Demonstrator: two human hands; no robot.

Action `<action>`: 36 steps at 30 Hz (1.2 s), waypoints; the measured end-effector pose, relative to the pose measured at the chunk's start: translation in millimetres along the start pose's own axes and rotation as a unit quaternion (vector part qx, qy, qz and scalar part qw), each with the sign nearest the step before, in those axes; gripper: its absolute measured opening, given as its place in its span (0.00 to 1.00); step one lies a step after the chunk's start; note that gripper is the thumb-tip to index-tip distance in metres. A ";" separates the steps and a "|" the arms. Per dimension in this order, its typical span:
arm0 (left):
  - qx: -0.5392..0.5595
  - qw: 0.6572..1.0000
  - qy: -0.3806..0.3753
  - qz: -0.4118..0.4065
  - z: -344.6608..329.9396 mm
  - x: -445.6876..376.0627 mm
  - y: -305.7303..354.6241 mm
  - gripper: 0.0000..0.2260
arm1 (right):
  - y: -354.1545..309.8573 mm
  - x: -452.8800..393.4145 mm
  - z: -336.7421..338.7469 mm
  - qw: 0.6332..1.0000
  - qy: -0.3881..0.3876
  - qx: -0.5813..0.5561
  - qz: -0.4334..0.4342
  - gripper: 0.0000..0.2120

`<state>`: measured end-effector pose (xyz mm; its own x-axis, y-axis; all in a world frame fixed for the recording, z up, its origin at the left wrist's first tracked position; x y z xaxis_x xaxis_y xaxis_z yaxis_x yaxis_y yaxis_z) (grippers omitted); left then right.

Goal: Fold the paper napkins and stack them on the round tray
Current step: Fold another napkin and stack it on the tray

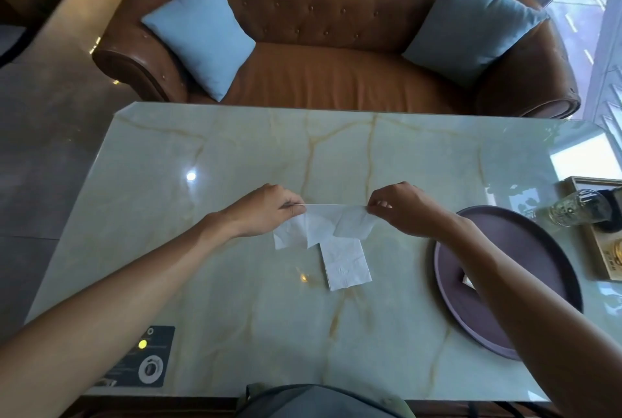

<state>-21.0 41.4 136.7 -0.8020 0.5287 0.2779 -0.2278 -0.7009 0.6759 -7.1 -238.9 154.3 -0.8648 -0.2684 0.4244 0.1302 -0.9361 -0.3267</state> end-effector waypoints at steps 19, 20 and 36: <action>-0.129 0.989 -0.057 0.029 -9.4 54.7 -46.2 0.20 | -42.9 -14.2 -6.4 0.996 0.041 0.016 0.076 0.15; -0.156 0.985 -0.066 0.015 -7.5 54.8 -41.8 0.21 | -55.1 -16.9 -14.9 0.996 0.018 0.013 0.091 0.21; -0.214 0.974 -0.063 -0.048 18.4 74.3 -27.5 0.14 | -115.0 -39.6 -85.1 0.979 -0.115 0.063 0.156 0.20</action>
<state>-64.1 108.8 151.4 -0.6982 0.6367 0.3272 -0.5290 -0.7669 0.3633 -29.0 -101.2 103.1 -0.6430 -0.5762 0.5044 0.4416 -0.8171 -0.3705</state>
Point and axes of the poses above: each hand's wrist, its own x-axis away from the middle knuckle, its own z-axis out of the back of the hand, y = z × x, the point moved 2 cm from there along -x, towards the middle knuckle, and after that the axes turned 8 degrees about -z, right-handed, at the moved point
